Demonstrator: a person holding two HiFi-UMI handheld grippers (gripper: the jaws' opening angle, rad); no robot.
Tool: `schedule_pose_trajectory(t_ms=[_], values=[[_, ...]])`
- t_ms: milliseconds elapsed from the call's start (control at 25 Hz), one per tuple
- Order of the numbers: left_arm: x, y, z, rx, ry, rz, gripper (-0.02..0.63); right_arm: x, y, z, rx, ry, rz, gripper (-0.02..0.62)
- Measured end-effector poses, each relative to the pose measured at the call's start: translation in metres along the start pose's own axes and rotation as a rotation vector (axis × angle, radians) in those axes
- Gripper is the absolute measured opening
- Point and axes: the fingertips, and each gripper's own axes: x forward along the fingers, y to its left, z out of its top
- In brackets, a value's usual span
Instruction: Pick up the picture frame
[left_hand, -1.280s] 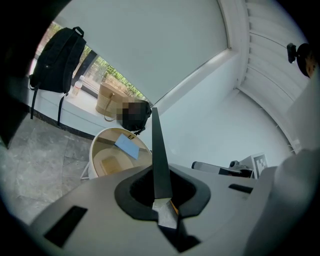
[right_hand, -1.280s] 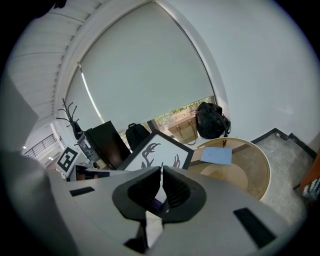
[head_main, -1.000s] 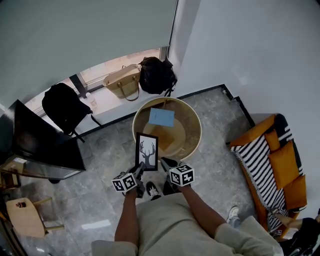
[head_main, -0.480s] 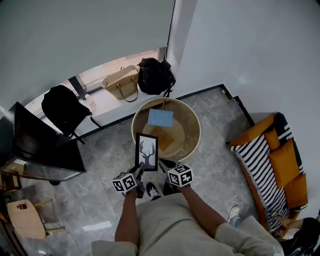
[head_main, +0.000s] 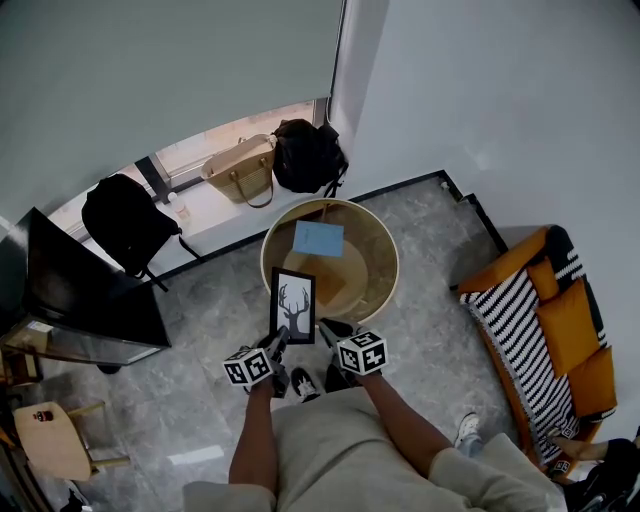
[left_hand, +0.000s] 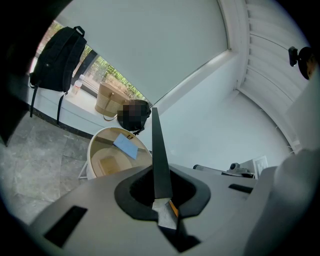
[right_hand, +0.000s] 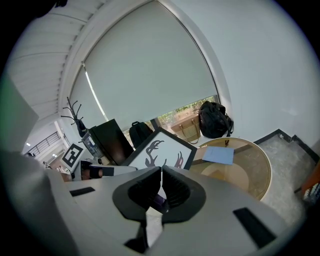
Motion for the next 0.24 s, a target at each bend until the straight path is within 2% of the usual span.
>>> schedule_pose_trajectory(t_ms=[240], values=[[-0.0021, -0.0011, -0.0014, -0.008, 0.005, 0.002, 0.038, -0.0032, -0.0011, -0.0019, 0.015, -0.003, -0.006, 0.04]])
